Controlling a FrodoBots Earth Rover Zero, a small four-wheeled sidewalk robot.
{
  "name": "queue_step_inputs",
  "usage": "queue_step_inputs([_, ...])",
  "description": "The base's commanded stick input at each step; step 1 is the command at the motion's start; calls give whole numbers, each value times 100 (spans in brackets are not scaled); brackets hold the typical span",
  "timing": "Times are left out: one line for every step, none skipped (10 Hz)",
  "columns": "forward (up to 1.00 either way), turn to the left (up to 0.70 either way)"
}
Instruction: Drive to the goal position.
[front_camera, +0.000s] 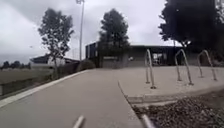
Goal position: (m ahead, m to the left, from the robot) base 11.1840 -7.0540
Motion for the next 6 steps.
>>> queue_step_inputs([82, 33])
queue_step_inputs([84, 33])
queue_step_inputs([86, 34])
queue_step_inputs([87, 34])
queue_step_inputs([89, 35])
queue_step_inputs([90, 36])
